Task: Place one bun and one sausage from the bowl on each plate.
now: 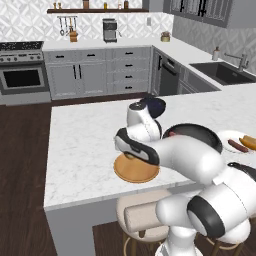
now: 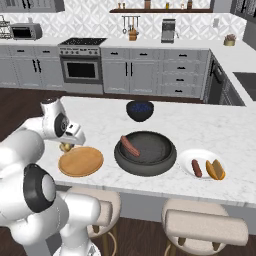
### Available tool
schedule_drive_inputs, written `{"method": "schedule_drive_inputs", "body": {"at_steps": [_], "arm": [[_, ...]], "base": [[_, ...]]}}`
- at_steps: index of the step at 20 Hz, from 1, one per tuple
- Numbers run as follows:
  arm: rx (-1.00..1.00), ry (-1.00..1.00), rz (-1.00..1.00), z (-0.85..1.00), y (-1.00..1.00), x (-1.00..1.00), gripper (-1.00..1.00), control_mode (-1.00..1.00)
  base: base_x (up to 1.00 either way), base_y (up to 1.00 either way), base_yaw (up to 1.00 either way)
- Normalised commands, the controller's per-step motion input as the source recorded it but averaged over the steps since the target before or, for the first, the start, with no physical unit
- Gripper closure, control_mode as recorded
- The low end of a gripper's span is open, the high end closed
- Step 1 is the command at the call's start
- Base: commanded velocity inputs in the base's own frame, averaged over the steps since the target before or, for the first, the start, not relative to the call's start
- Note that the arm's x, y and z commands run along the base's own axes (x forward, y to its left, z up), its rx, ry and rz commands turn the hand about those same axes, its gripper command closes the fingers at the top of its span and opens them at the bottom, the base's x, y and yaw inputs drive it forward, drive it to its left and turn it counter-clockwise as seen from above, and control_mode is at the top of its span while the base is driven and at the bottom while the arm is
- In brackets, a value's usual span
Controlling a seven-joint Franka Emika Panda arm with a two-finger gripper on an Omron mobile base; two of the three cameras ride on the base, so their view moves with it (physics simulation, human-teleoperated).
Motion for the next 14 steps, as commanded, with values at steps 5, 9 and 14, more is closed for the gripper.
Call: {"method": "schedule_drive_inputs", "body": {"at_steps": [5, 9, 14], "arm": [[0.00, 0.05, 0.00, -0.47, 0.00, -0.50, 1.00, -1.00], [-0.02, 0.00, 0.00, -0.41, 0.11, -0.09, 1.00, -1.00], [0.00, -0.08, 0.00, -0.22, 0.01, 0.12, 1.00, -1.00]], "base": [[0.00, 0.00, 0.00], [0.00, 0.00, 0.00], [0.00, 0.00, 0.00]]}}
